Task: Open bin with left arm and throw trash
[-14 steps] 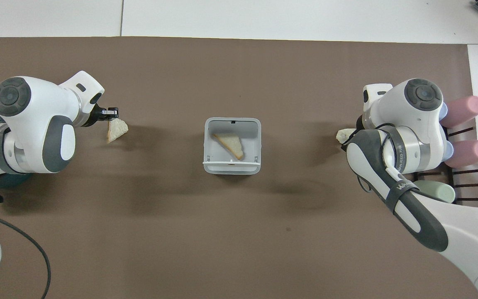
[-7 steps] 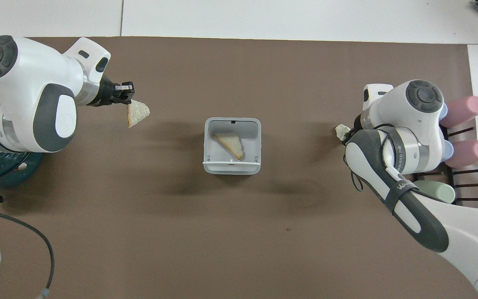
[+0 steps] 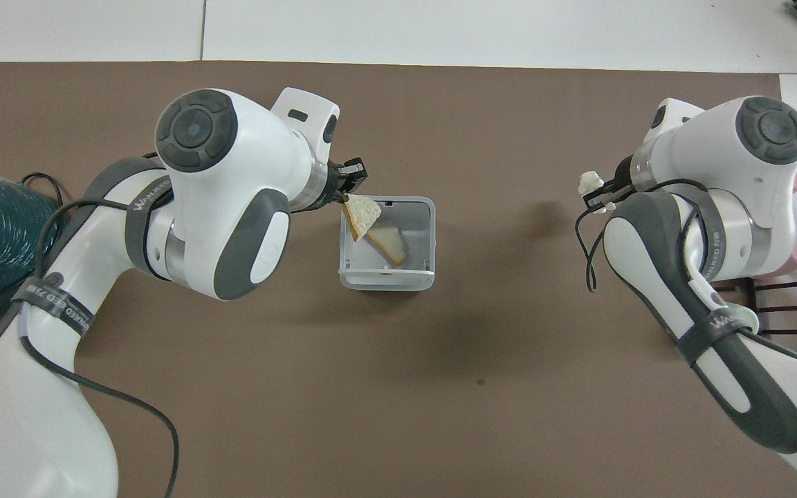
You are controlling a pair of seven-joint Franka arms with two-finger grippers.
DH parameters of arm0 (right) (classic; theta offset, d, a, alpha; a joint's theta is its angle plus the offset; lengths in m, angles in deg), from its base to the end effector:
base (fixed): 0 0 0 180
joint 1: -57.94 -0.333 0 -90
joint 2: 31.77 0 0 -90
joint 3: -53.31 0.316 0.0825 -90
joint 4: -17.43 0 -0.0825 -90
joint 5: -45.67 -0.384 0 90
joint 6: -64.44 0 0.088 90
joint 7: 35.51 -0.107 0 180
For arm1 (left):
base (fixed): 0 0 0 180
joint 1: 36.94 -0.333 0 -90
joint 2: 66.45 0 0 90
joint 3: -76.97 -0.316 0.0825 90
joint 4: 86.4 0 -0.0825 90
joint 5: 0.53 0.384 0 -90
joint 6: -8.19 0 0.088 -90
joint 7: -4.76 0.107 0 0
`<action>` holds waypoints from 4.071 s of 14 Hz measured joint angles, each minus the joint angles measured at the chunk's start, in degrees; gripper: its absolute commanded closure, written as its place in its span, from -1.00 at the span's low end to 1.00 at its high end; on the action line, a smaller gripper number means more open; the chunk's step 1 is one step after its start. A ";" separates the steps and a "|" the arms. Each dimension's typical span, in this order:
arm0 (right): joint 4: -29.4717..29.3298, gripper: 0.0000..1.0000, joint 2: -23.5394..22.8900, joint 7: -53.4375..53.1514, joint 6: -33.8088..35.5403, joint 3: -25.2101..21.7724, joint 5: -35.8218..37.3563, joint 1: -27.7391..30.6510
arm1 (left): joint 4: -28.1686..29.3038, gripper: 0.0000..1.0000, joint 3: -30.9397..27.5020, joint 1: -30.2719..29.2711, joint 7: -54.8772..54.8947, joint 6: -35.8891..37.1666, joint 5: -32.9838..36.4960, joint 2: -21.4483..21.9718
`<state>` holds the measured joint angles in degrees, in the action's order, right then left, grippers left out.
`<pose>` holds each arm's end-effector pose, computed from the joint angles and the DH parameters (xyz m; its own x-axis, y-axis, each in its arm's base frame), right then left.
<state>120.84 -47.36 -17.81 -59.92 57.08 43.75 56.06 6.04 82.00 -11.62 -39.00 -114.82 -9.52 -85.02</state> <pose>0.6349 0.0613 0.4033 0.9215 0.3743 0.1032 0.3778 -0.9257 -0.0164 0.5828 -0.3411 0.4606 0.9500 0.3113 0.0247 0.2941 -0.9186 0.2638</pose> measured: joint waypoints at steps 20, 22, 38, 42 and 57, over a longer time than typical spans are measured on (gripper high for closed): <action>-1.62 1.00 3.03 -29.32 -2.28 0.97 -16.39 -15.36 | -13.85 -0.75 -2.57 -10.84 11.21 24.06 5.04 1.69; -1.54 1.00 2.27 -32.05 -5.24 1.02 -19.14 -18.94 | -14.39 -0.74 -2.72 -15.89 20.13 28.08 5.07 3.57; -1.07 -1.00 -0.67 -34.76 -10.09 0.84 -19.58 -23.36 | -7.53 -1.00 -1.83 -21.10 35.37 29.87 9.44 12.15; -1.26 -1.00 -0.67 -31.45 -13.48 -0.05 -10.32 -18.86 | -6.48 -1.00 -1.82 -21.10 35.38 29.39 9.44 12.89; -4.21 -1.00 17.12 -23.67 20.16 -6.78 4.48 -4.43 | -4.74 -1.00 -1.76 -21.08 36.48 27.71 9.44 13.57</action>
<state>116.64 -30.24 -41.48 -39.75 50.30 48.22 51.62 1.31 80.23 -32.70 -2.52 -87.11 -0.09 -71.45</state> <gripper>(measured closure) 0.000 0.000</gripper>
